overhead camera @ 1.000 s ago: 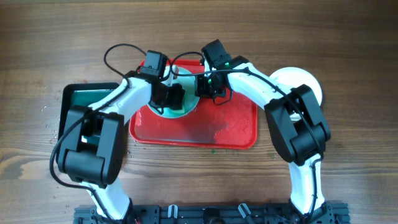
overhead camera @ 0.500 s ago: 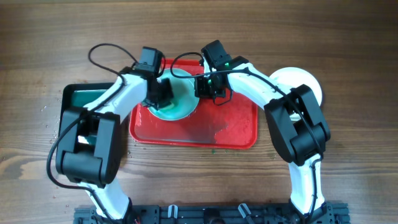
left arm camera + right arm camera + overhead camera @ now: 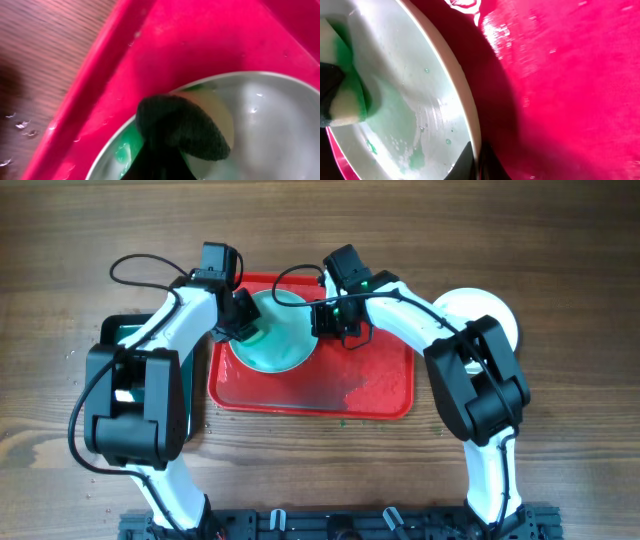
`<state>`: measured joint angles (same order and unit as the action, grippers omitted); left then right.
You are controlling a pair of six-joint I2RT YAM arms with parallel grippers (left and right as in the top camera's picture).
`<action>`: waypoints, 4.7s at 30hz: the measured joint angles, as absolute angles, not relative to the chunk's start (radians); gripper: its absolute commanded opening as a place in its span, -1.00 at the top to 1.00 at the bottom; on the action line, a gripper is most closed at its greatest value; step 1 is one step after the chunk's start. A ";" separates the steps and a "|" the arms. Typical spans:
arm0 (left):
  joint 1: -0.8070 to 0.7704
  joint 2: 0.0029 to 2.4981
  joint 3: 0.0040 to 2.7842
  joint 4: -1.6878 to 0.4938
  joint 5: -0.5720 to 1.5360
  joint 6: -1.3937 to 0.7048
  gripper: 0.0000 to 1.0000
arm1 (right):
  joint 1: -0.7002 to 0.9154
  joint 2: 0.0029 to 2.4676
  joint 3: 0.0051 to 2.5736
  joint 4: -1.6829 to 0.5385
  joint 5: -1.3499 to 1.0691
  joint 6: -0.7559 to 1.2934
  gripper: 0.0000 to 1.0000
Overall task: Clean dirty plates on tray and stack at the side
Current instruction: 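Scrub the last plate with the sponge in the left gripper, then lift the last plate with the right gripper and stack it on the right pile, then drop the sponge into the water tray with the left gripper and withdraw the right gripper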
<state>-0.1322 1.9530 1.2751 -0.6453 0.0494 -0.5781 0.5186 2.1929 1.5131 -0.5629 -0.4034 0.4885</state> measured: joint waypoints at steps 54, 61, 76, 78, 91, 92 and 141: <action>-0.096 1.750 1.475 -0.901 0.121 -0.463 0.92 | 0.778 1.740 1.514 -1.127 0.760 0.581 0.91; -0.096 1.750 1.475 -0.901 0.121 -0.466 0.92 | 0.361 1.740 1.514 -1.012 0.160 0.465 0.92; -0.096 1.750 1.475 -0.902 0.121 -0.469 0.92 | -0.331 1.740 1.303 -0.916 -0.049 0.439 0.91; -0.096 1.750 1.475 -0.902 0.121 -0.469 0.92 | -0.331 1.740 1.253 -0.878 -0.053 0.439 0.92; -0.096 1.750 1.475 -0.901 0.121 -0.469 0.92 | -0.275 1.740 1.184 -0.931 -0.123 0.336 0.05; -0.096 1.750 1.475 -0.901 0.121 -0.469 0.92 | -0.272 1.740 1.208 -0.958 -0.142 0.313 -0.02; 0.232 1.364 1.446 -1.051 -0.130 -0.677 -1.00 | 0.416 1.418 1.763 -1.190 -0.032 0.221 -0.99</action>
